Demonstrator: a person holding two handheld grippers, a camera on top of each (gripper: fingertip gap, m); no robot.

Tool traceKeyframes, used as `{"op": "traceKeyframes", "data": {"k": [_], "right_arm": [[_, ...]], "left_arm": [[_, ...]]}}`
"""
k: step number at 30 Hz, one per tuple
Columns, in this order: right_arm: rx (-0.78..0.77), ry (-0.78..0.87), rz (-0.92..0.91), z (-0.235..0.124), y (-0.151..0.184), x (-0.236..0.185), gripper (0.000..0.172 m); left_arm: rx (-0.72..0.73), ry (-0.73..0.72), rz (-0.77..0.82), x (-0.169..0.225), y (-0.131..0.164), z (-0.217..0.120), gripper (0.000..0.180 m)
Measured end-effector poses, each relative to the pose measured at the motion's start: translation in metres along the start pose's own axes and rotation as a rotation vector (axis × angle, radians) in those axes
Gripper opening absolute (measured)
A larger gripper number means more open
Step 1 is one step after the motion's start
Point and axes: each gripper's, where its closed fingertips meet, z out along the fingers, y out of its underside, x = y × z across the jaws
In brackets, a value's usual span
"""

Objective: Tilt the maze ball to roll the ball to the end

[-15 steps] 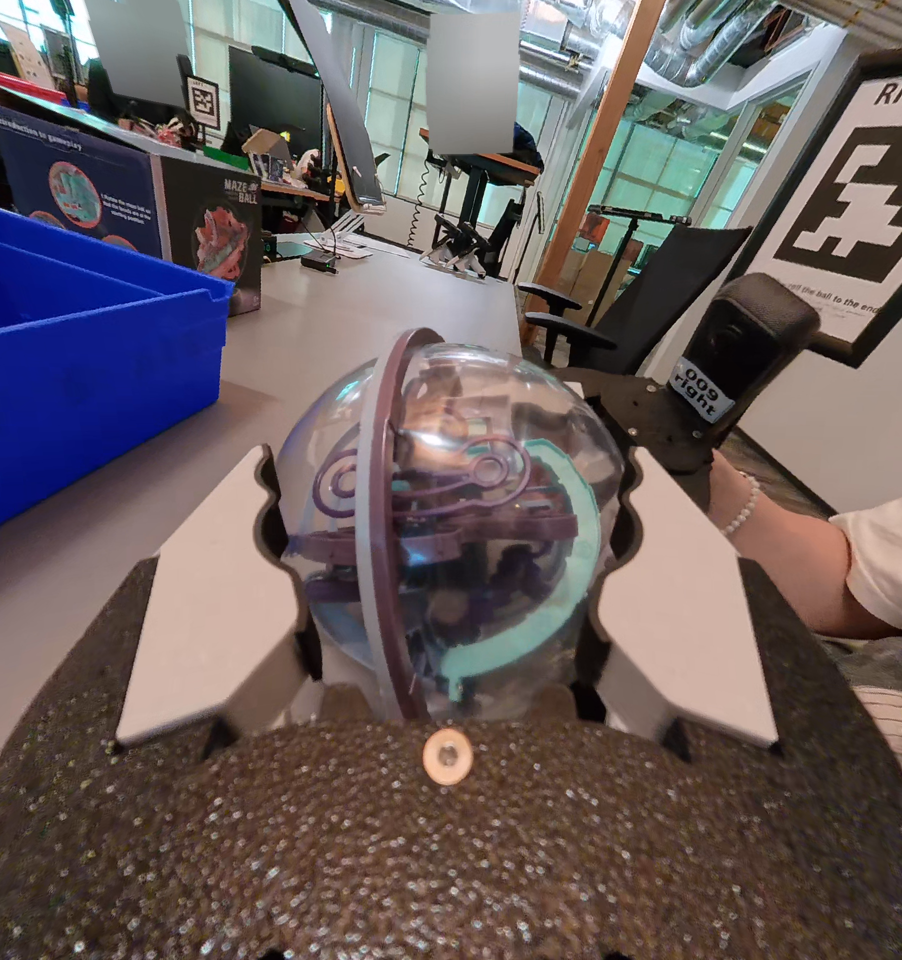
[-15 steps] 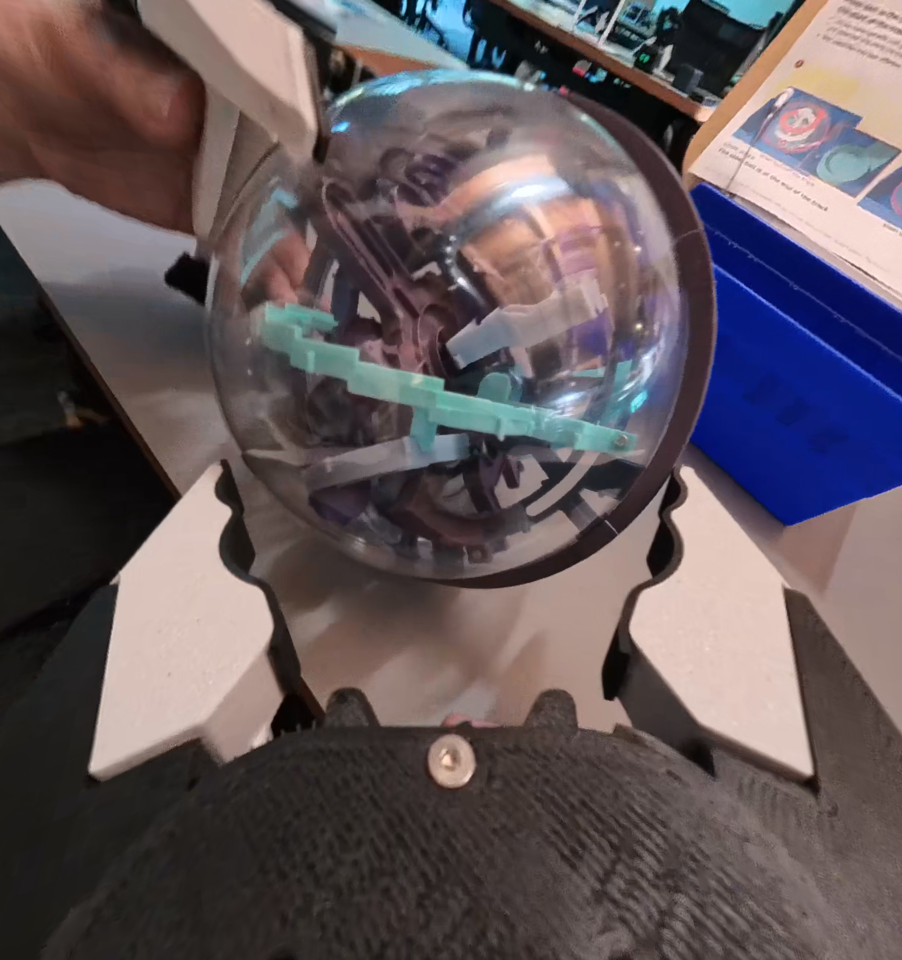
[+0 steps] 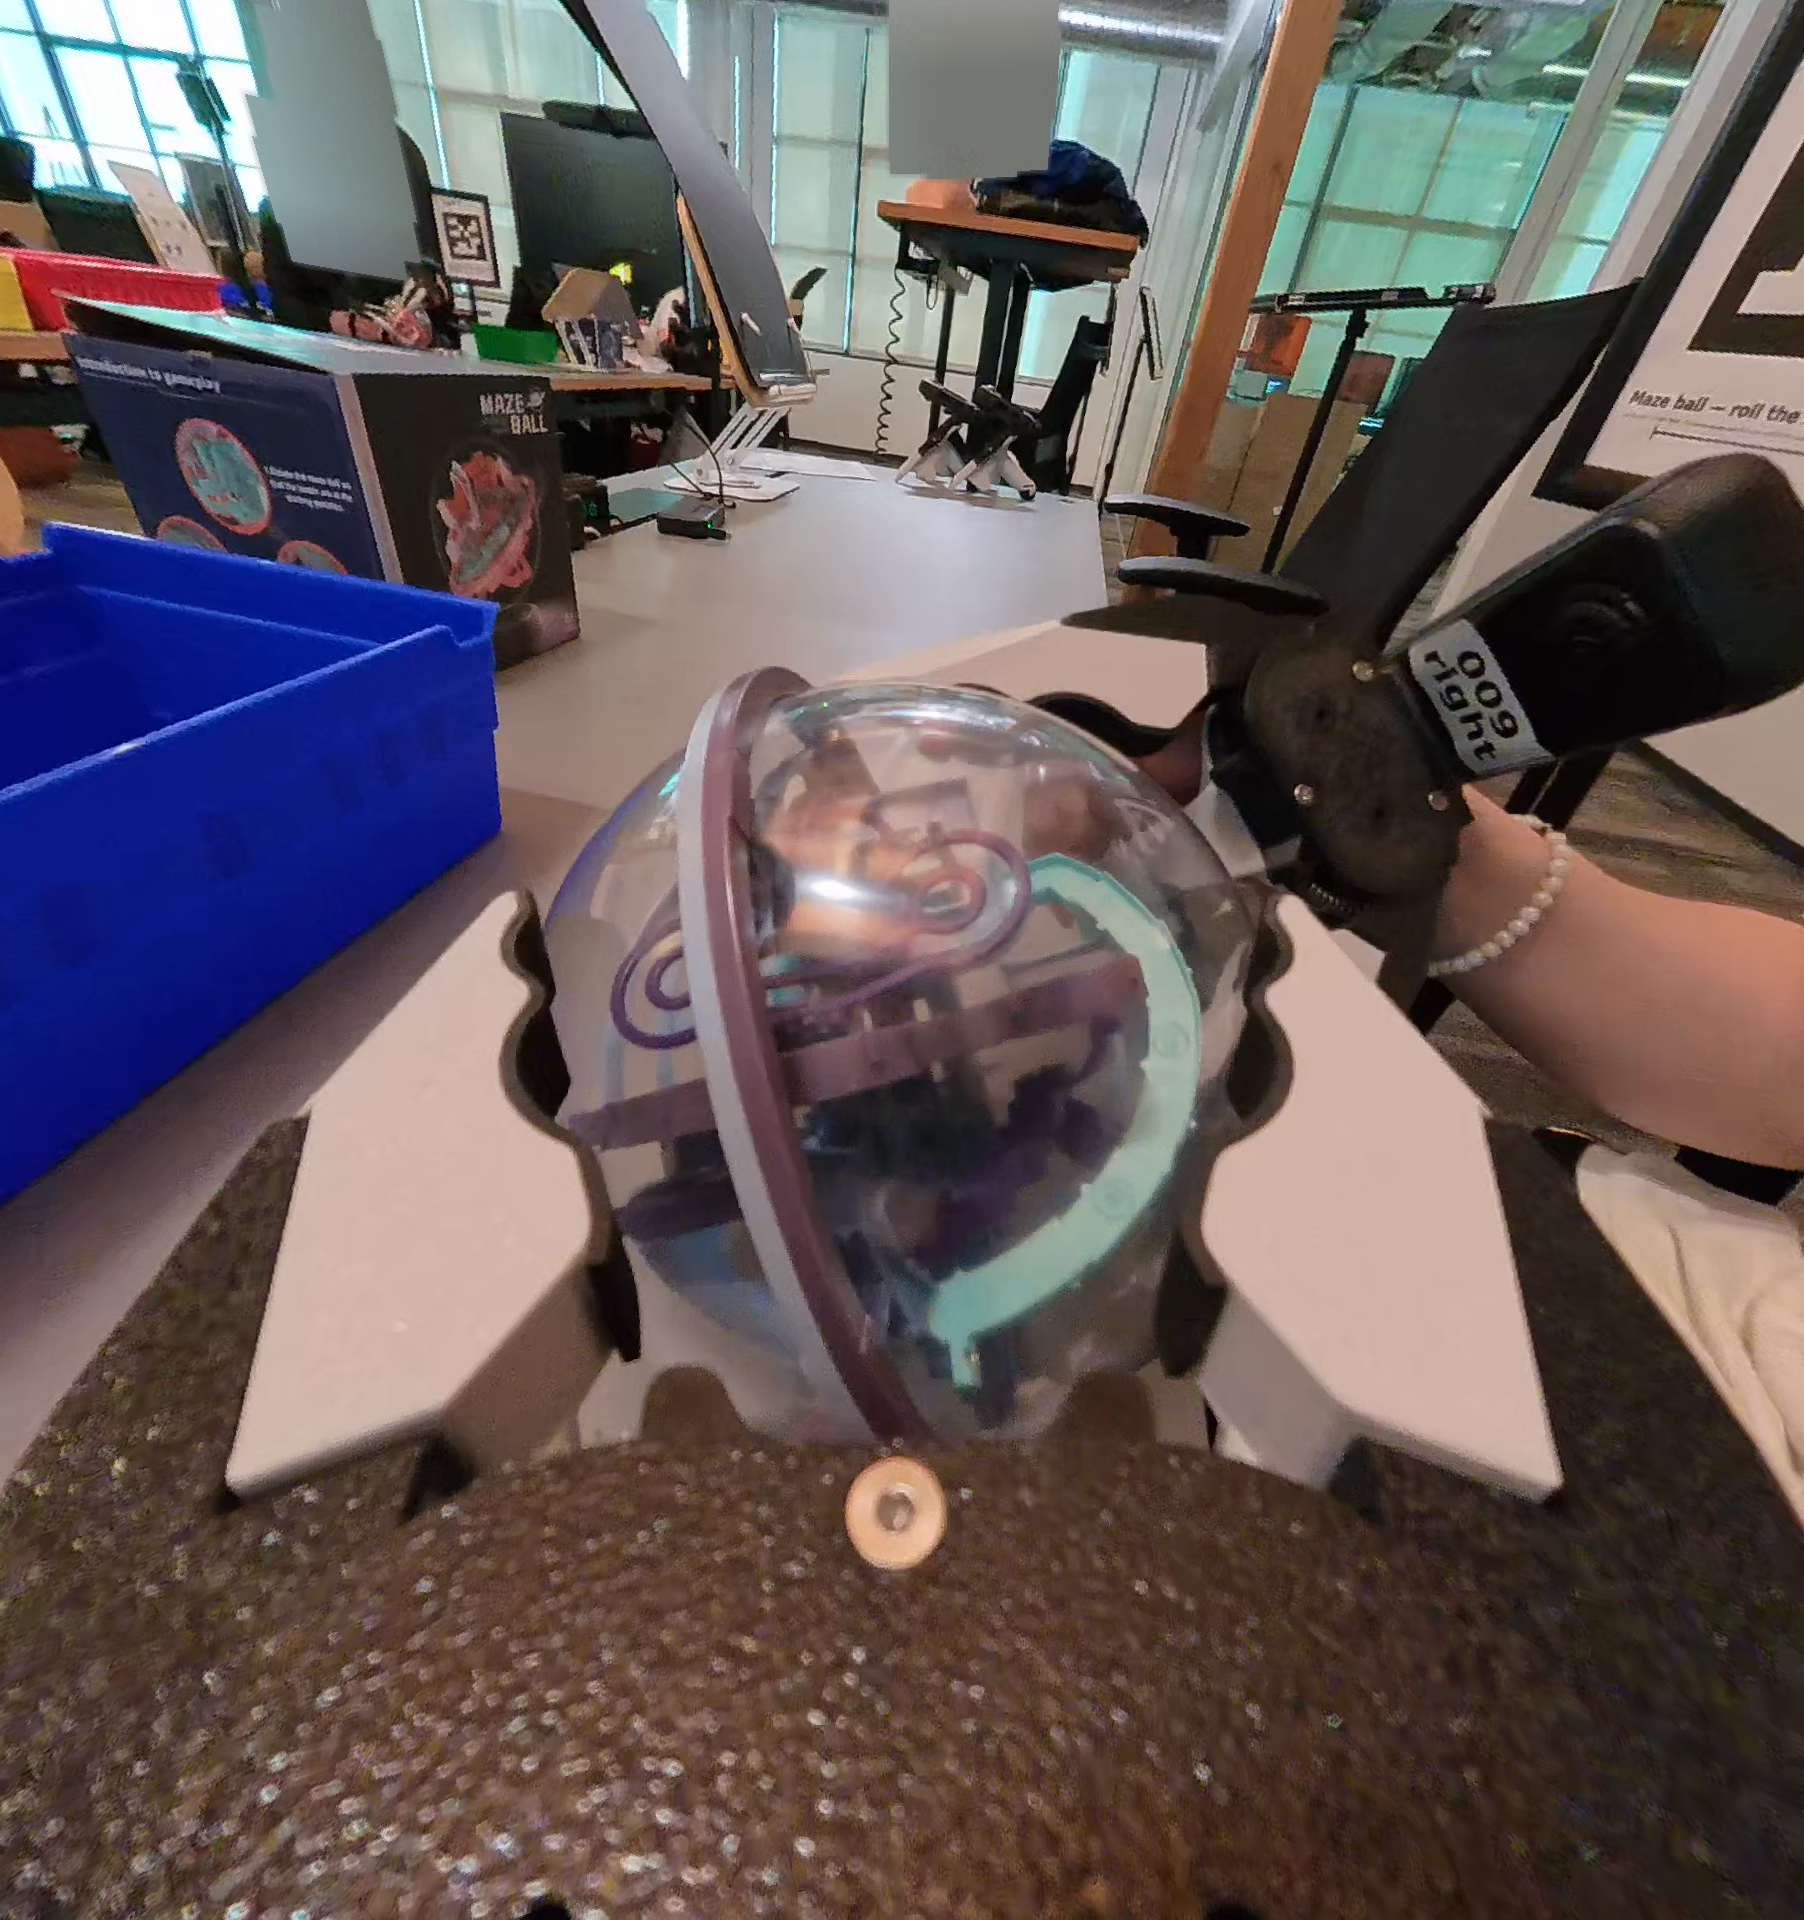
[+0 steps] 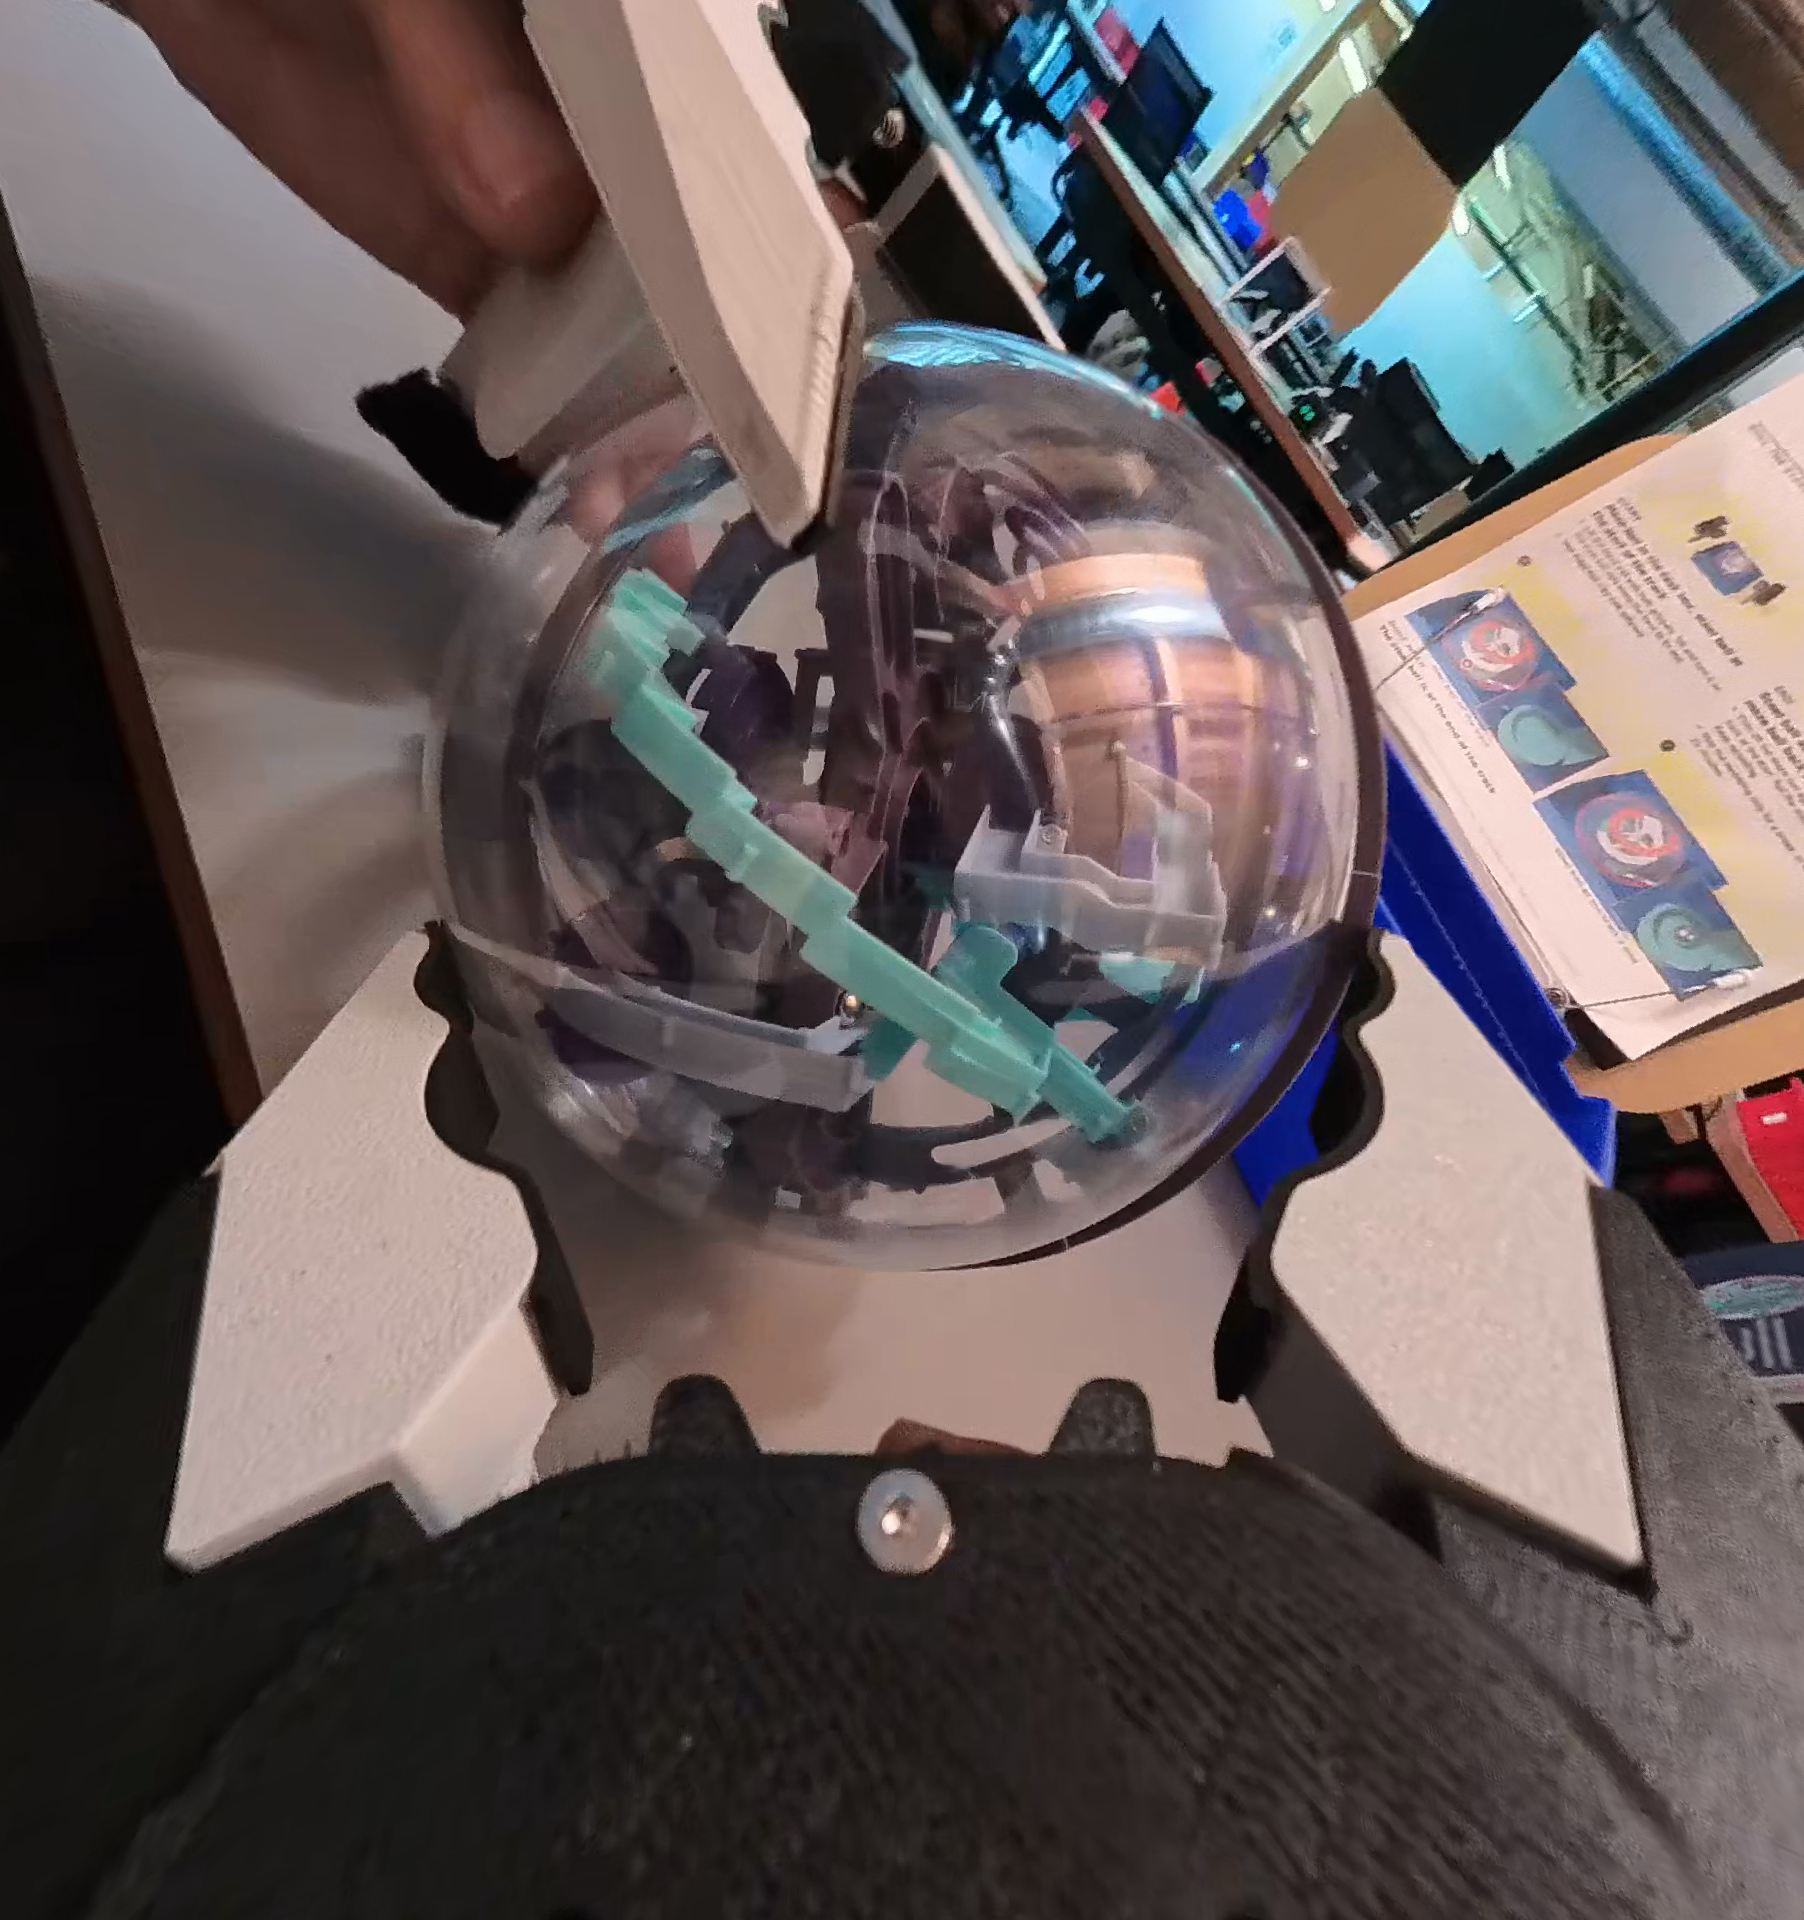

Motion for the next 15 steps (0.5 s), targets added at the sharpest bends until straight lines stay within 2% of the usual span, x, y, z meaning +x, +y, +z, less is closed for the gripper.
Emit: {"op": "traceKeyframes", "data": {"k": [15], "right_arm": [[0.016, 0.204, 0.116, -0.004, -0.003, -0.001, 0.157]], "left_arm": [[0.106, -0.017, -0.113, -0.011, -0.010, -0.004, 0.124]]}}
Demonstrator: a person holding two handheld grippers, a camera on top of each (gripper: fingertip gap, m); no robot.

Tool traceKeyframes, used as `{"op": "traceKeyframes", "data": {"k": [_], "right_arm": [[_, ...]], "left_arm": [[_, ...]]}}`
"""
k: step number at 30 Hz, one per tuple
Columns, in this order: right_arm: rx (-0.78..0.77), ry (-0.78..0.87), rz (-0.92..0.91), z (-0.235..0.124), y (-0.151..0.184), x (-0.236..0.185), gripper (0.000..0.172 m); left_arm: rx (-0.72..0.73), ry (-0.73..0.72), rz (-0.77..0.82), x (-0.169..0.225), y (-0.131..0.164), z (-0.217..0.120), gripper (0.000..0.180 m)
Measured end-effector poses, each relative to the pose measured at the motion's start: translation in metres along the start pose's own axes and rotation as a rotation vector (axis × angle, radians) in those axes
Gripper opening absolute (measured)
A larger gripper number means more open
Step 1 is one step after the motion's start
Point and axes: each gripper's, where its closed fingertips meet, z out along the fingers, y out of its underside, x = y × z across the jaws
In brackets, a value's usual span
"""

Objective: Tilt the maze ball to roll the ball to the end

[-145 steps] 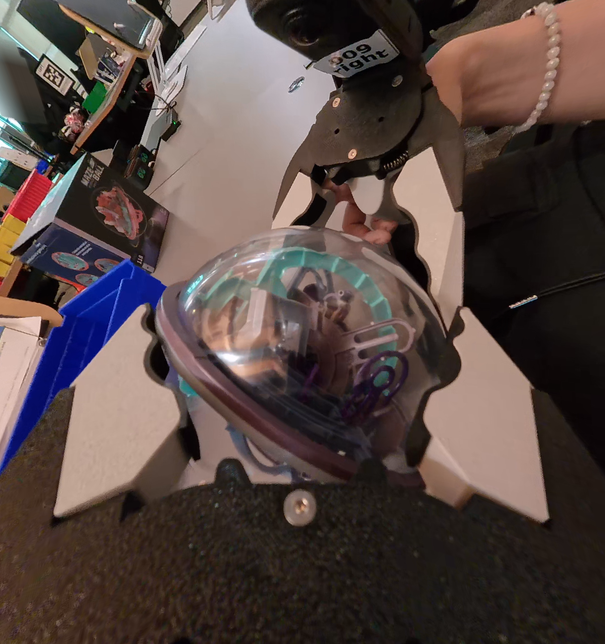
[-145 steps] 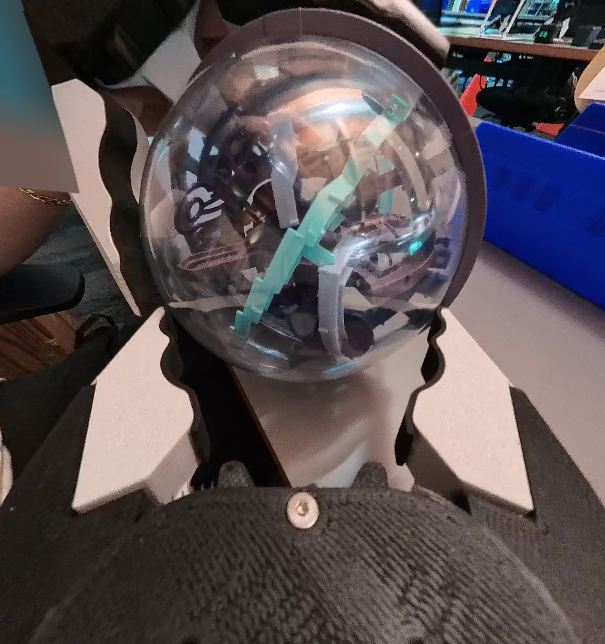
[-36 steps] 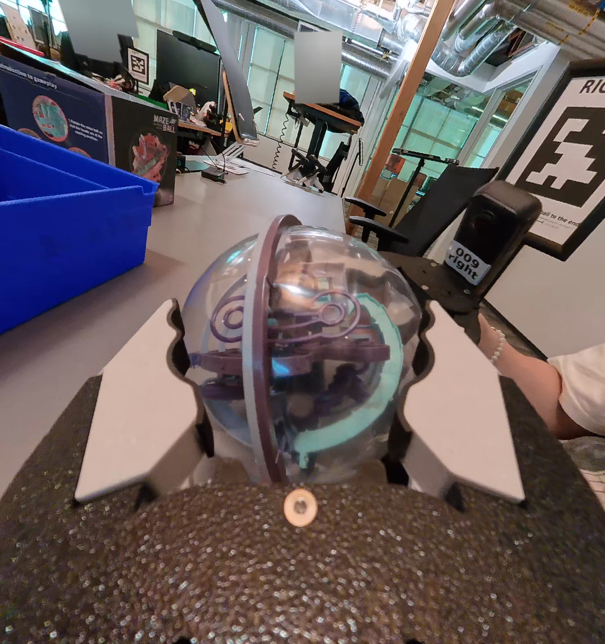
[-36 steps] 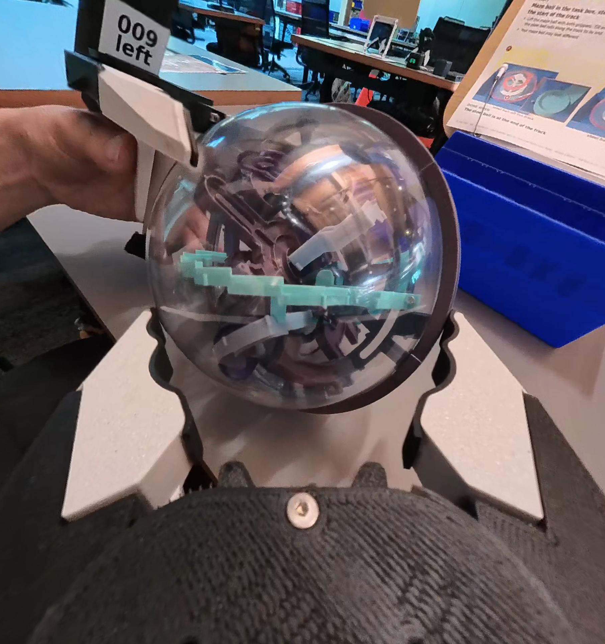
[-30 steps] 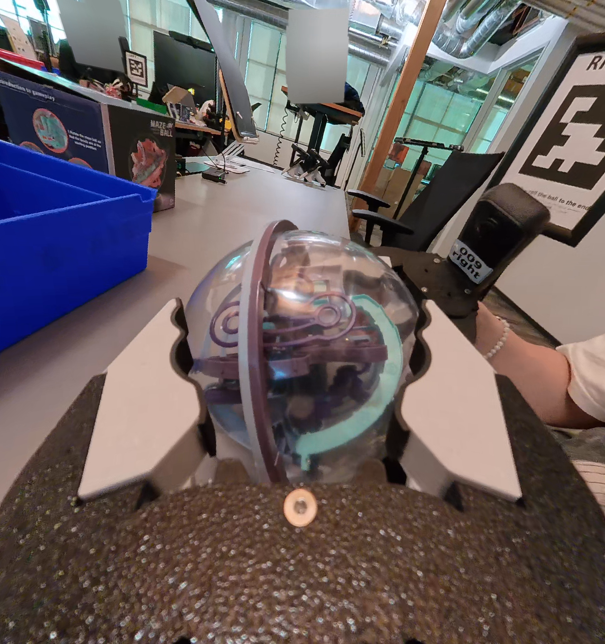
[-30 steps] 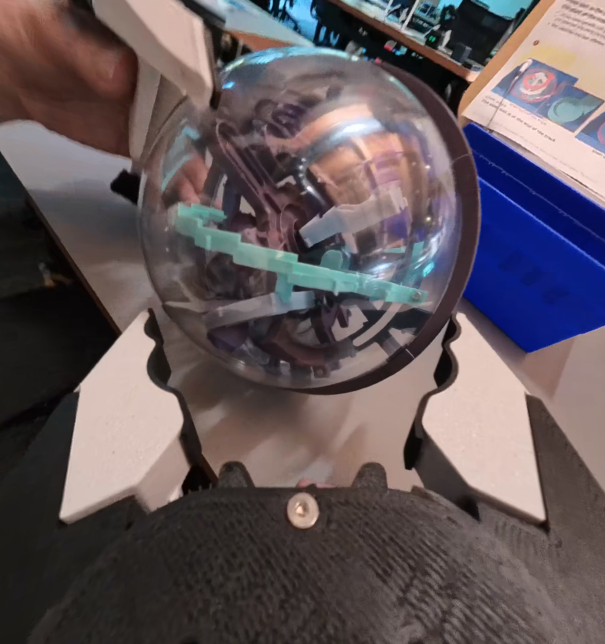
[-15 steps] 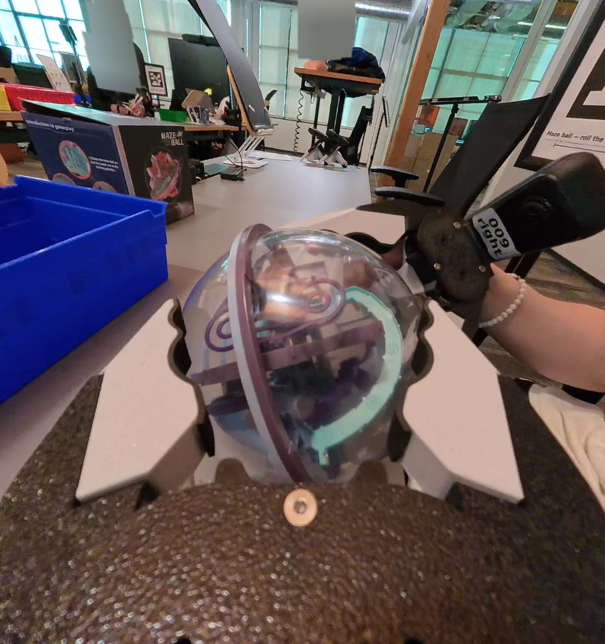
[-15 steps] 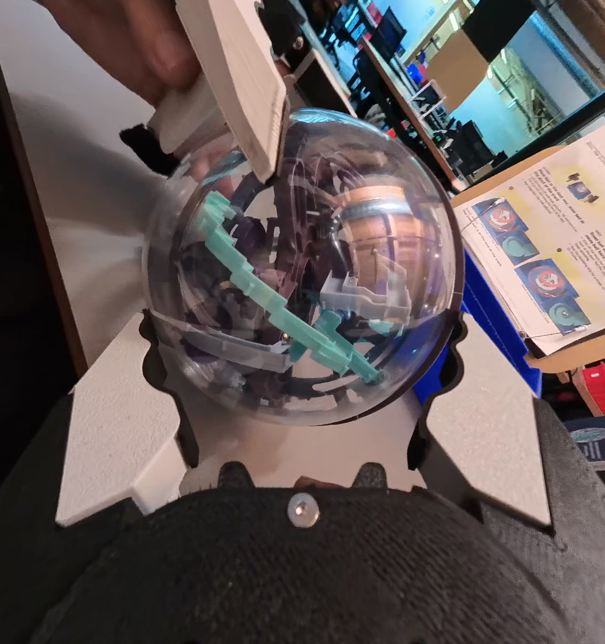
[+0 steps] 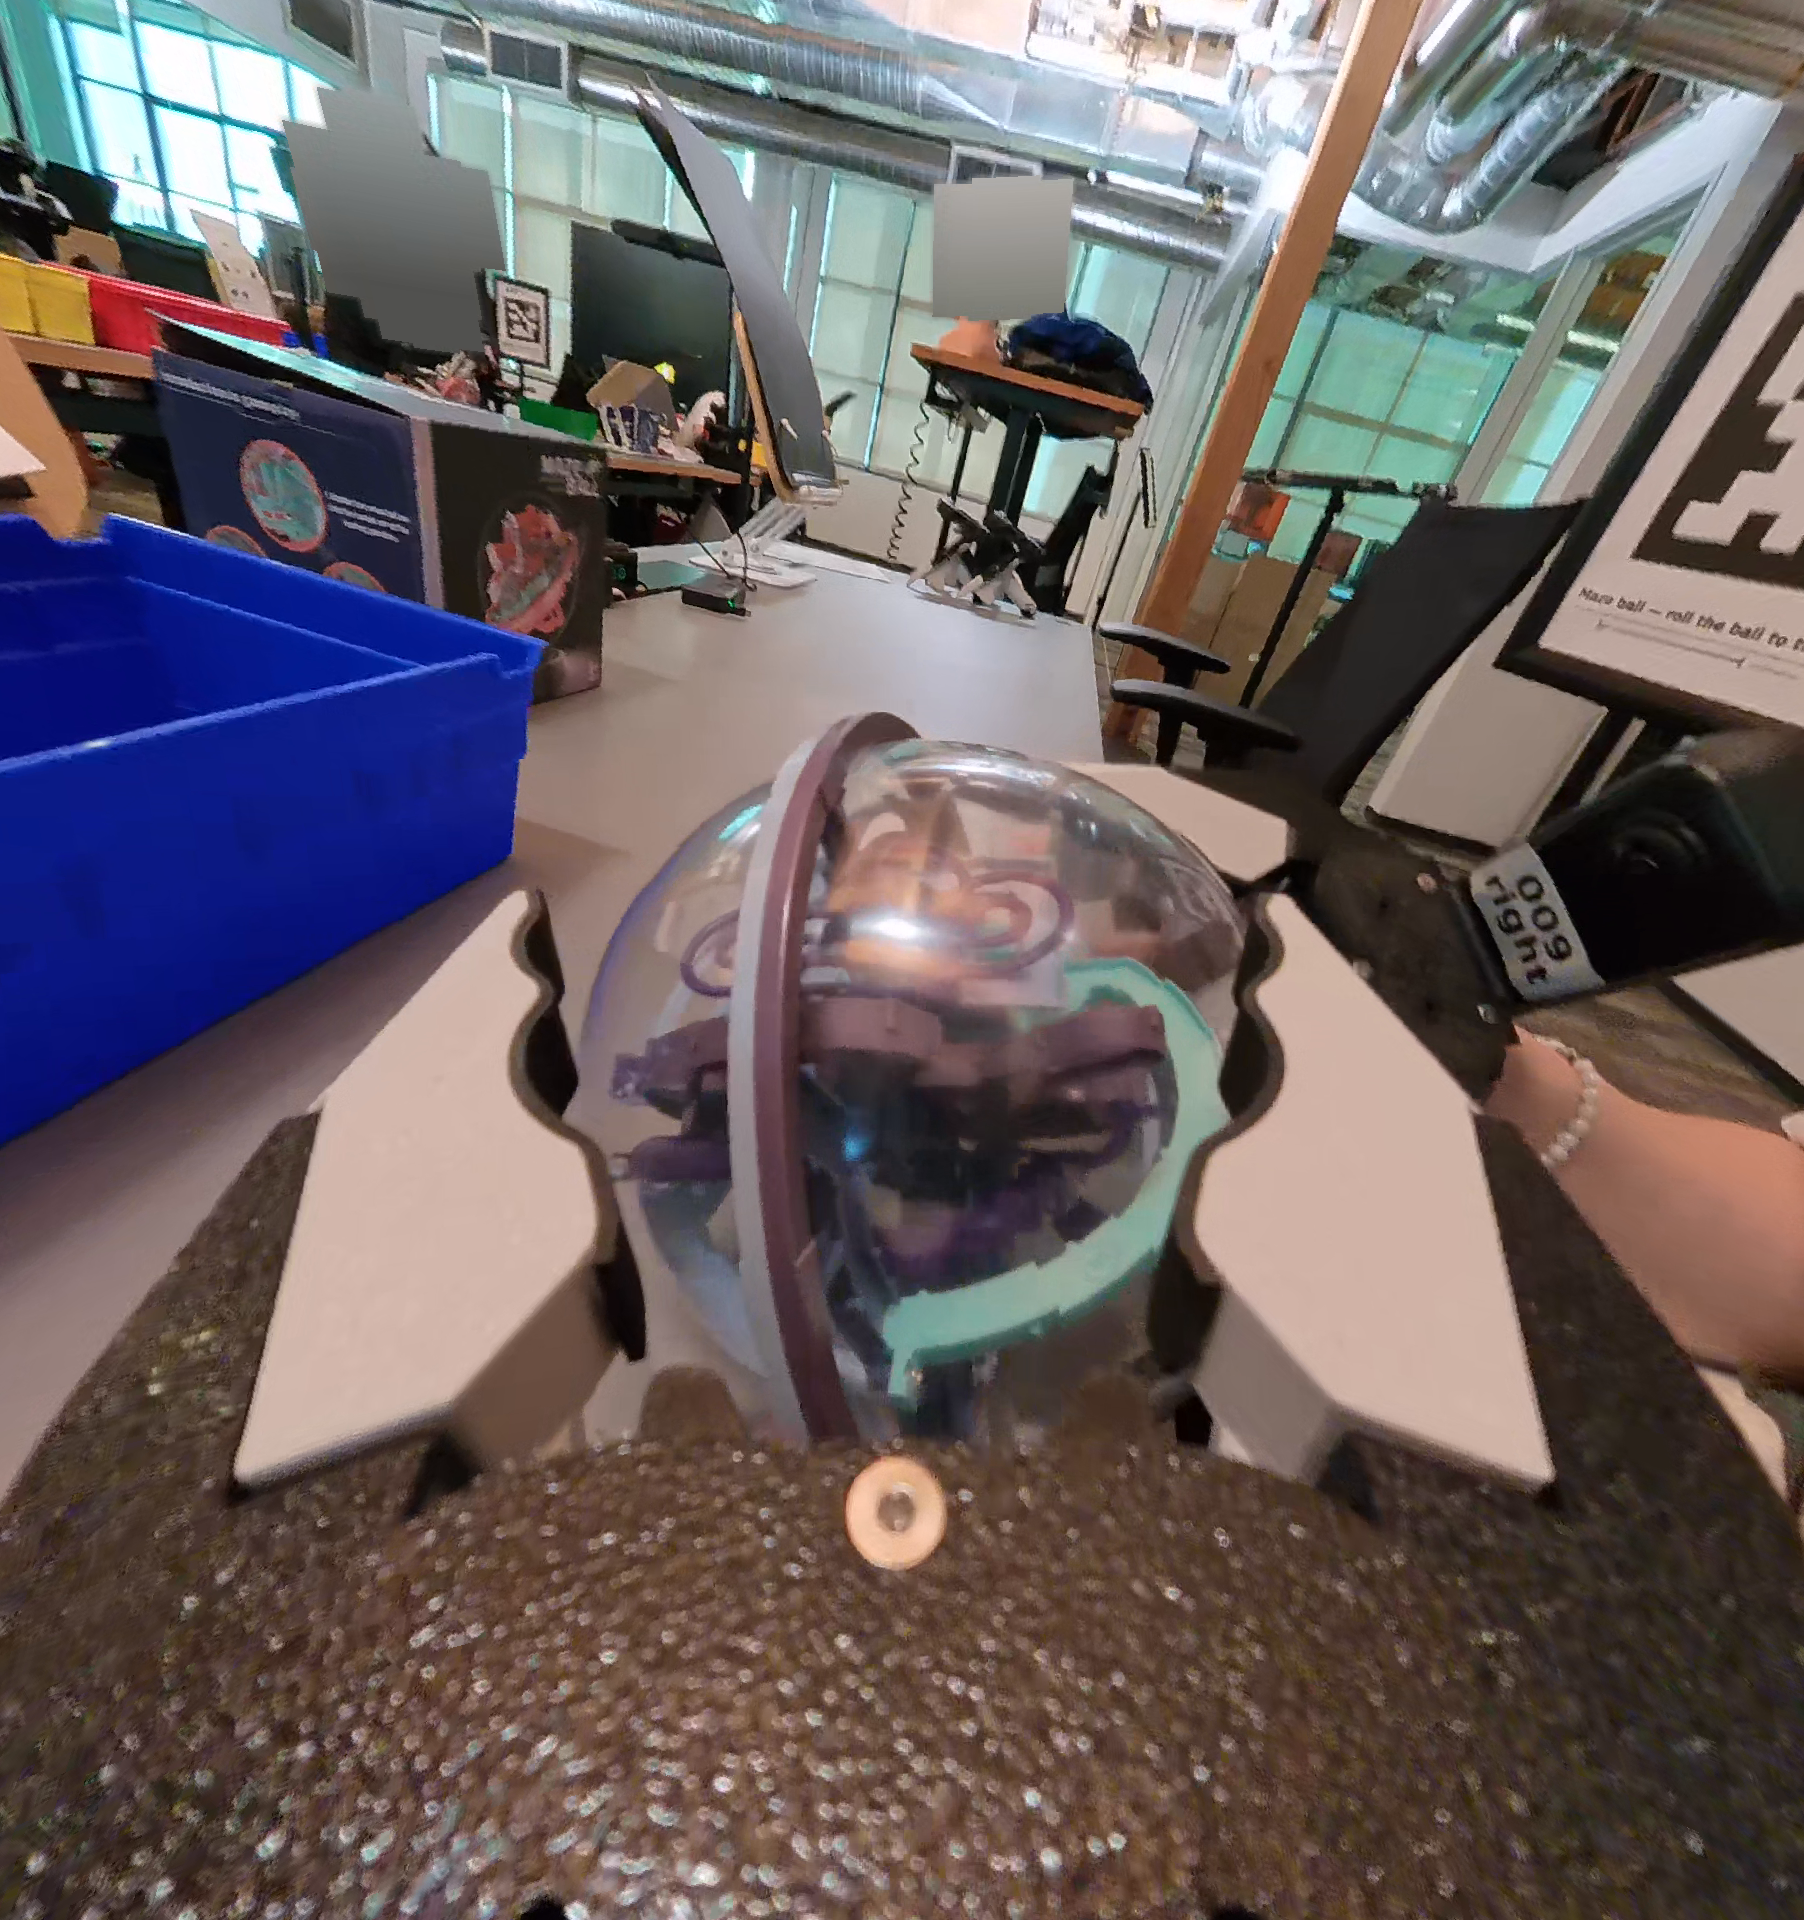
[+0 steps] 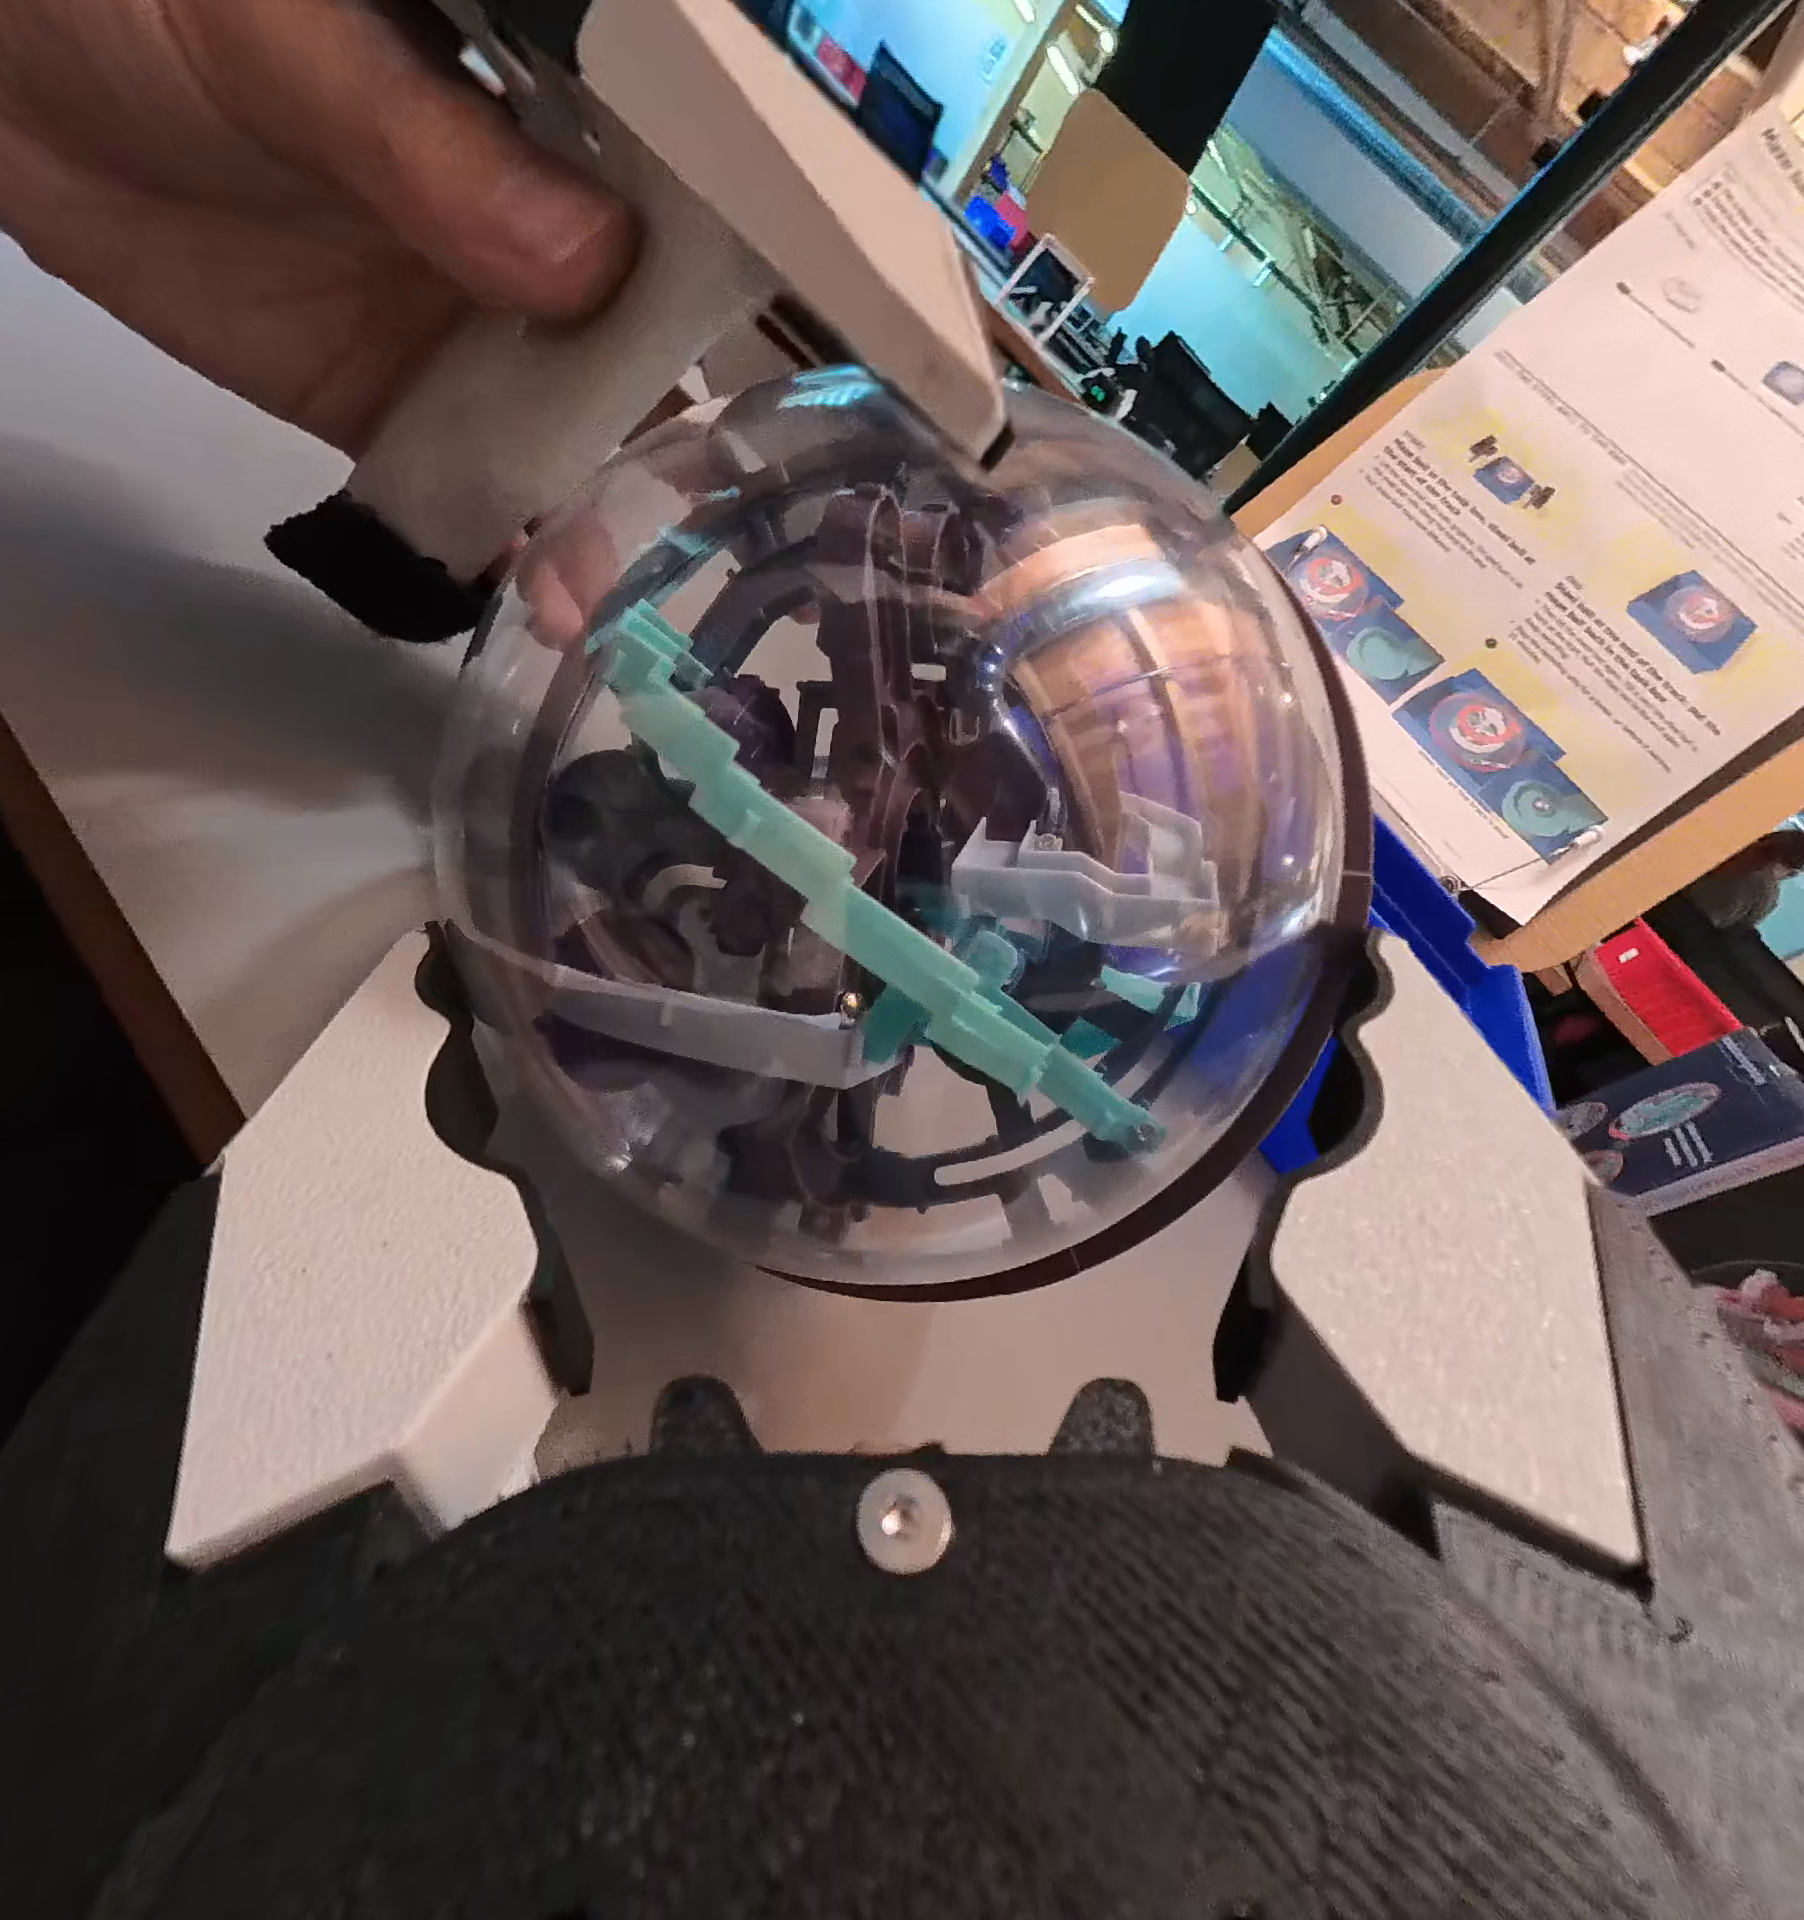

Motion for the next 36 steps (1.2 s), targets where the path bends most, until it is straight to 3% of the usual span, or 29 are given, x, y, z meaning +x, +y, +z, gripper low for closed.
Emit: {"op": "traceKeyframes", "data": {"k": [11, 13, 21, 29, 36], "right_arm": [[0.011, 0.036, 0.135, 0.000, 0.004, 0.001, 0.157], [0.020, 0.035, 0.161, 0.001, 0.004, 0.000, 0.157], [-0.001, 0.021, 0.213, 0.000, 0.008, 0.000, 0.157], [-0.129, 0.019, 0.206, -0.002, 0.017, -0.001, 0.157], [-0.126, 0.051, 0.232, -0.005, 0.016, -0.006, 0.157]], "left_arm": [[0.011, -0.021, -0.078, -0.006, -0.002, -0.001, 0.121], [-0.003, 0.028, -0.091, 0.001, 0.001, 0.001, 0.110], [-0.009, 0.029, -0.072, 0.003, 0.002, 0.003, 0.112], [-0.008, 0.020, -0.067, 0.004, 0.004, 0.006, 0.115], [-0.023, 0.058, -0.025, 0.011, 0.007, 0.005, 0.122]]}}
